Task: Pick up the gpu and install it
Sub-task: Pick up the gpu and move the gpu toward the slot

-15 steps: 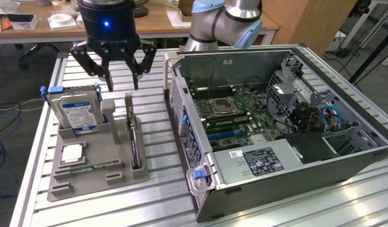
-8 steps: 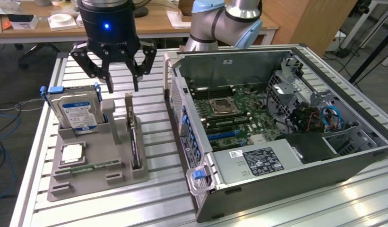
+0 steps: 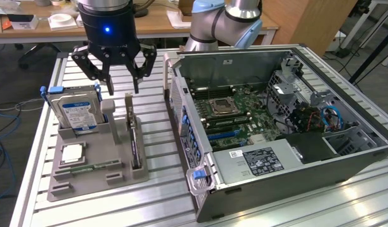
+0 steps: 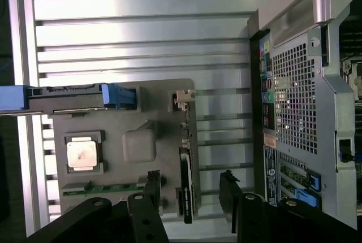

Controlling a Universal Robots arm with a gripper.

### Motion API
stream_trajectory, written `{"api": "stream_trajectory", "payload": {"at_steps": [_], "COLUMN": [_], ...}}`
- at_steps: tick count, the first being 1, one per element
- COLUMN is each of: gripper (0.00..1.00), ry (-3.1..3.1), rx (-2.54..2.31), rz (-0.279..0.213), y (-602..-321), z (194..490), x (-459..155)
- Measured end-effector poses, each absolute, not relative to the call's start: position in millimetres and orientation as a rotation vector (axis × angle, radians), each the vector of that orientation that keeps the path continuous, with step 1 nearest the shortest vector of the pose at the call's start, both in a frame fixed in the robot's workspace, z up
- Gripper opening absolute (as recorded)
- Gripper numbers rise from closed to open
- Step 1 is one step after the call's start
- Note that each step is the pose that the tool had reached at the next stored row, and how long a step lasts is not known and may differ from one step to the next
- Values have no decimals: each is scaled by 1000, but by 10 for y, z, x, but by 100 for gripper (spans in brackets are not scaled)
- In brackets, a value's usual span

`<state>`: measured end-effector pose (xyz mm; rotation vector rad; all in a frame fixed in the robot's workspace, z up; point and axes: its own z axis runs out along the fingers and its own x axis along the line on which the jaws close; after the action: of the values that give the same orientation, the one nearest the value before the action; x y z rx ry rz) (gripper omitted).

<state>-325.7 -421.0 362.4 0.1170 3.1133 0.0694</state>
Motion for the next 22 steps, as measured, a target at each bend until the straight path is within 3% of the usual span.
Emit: {"api": "stream_trajectory", "payload": {"at_steps": [22], "gripper": [55], "ry": [3113], "rx": [117], "rz": [69], "y": [-4226], "z": [3440], "x": [-3257]}}
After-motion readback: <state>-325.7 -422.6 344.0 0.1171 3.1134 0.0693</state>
